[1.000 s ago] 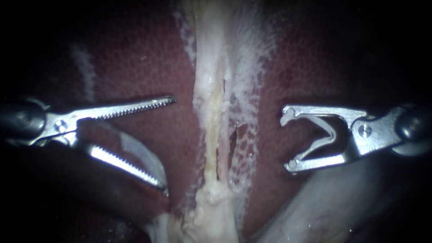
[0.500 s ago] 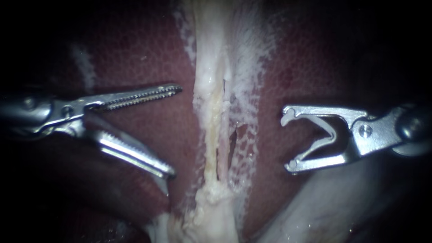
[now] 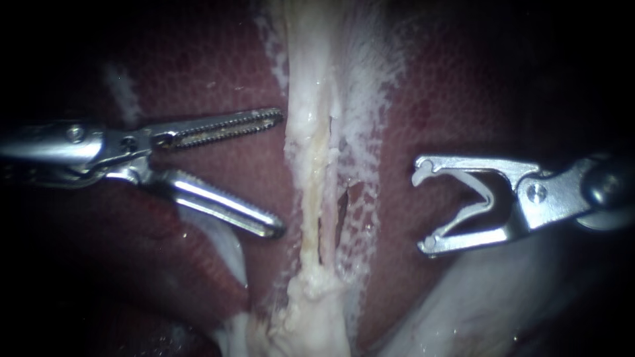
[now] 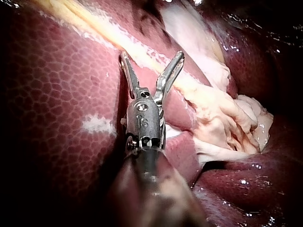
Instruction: Grabbing gallbladder
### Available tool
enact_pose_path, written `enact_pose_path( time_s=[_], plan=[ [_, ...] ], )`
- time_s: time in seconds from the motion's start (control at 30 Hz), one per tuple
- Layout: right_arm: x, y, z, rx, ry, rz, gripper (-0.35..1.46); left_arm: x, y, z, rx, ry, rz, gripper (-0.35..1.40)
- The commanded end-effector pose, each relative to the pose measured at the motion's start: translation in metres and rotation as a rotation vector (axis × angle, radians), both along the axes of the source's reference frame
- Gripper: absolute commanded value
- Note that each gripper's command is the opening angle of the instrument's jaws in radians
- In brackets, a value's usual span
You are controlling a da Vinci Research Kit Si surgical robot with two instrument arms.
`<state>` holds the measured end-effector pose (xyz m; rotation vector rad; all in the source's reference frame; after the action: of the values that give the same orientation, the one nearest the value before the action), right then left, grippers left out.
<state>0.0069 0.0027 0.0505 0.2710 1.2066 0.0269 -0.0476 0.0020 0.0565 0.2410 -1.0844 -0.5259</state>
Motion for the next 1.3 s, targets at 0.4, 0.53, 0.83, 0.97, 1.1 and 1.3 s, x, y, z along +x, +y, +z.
enact_pose_path(
  time_s=[0.4, 0.53, 0.83, 0.97, 1.1, 1.3],
  plan=[
    [0.0, 0.0, 0.0, 0.0, 0.0, 0.0, 0.6, -0.0011, -0.0005, 0.0003, 0.04, -0.011, -0.008, 0.78],
    [0.0001, 0.0, 0.0, 0.0, 0.0, 0.0, 0.6, -0.0014, -0.0008, 0.0007, 0.057, -0.01, -0.021, 0.71],
    [0.0001, 0.0, 0.0001, 0.0, -0.001, 0.001, 0.6, -0.0012, -0.0008, 0.0022, 0.101, -0.015, -0.042, 0.51],
    [0.0002, 0.0, 0.0001, 0.0, -0.001, 0.001, 0.6, -0.0006, -0.0005, 0.0028, 0.13, -0.012, -0.062, 0.1],
    [0.0002, 0.0, 0.0001, 0.0, -0.001, 0.001, 0.6, 0.0005, 0.0003, 0.0036, 0.149, -0.006, -0.083, -0.27],
    [0.0002, 0.0, 0.0001, 0.0, -0.001, 0.001, 0.6, 0.002, 0.001, 0.0042, 0.176, 0.006, -0.107, -0.35]
  ],
)
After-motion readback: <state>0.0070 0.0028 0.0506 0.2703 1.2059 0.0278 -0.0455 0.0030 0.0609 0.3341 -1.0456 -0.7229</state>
